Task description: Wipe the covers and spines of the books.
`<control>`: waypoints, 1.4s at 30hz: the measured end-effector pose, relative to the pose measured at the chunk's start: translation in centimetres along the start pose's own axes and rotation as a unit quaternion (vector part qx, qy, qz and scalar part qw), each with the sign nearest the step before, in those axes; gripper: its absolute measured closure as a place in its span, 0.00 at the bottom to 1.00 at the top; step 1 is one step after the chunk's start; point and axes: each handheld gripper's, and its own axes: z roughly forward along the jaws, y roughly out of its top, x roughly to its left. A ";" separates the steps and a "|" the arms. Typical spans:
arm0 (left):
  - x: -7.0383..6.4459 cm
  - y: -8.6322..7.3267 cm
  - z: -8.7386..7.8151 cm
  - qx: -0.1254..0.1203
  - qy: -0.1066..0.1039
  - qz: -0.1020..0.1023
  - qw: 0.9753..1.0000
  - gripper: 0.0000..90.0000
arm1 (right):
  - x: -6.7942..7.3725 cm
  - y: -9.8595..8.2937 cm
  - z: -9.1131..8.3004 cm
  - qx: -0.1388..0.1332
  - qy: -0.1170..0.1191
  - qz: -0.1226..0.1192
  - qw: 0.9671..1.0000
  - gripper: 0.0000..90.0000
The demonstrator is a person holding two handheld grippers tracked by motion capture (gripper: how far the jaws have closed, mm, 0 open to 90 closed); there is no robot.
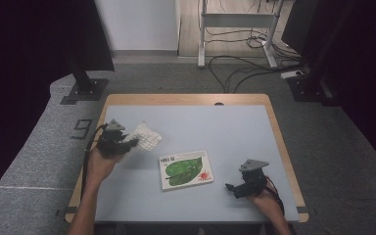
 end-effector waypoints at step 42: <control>3.5 -5.7 5.0 0.032 -0.007 -0.079 0.996 0.46 | 0.0 0.0 0.0 0.000 0.000 0.000 1.000 0.01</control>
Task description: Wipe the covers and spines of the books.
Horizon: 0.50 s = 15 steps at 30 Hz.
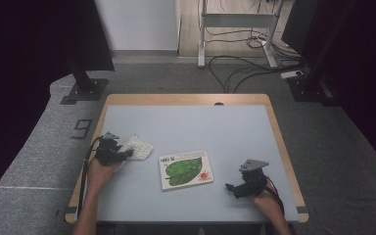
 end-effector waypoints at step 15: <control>-1.9 0.7 -3.9 -0.033 -0.021 0.044 0.998 0.06 | 0.0 0.0 0.0 0.000 0.000 0.000 1.000 0.01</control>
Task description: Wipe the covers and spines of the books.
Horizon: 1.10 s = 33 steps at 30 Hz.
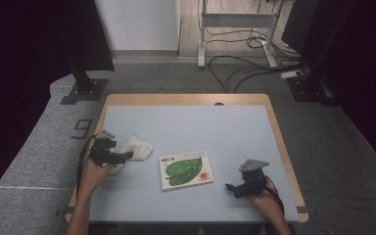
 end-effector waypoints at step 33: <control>-8.7 -1.7 3.5 0.021 -0.088 0.124 0.988 0.00 | 0.0 0.0 0.0 0.000 -0.001 -0.001 1.000 0.01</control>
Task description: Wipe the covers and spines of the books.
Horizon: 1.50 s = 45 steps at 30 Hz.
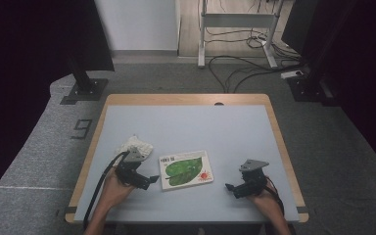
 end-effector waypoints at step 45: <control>-3.2 0.0 5.3 0.030 -0.049 0.084 0.995 0.00 | -0.6 3.3 -0.4 -0.011 0.034 -0.016 0.999 0.05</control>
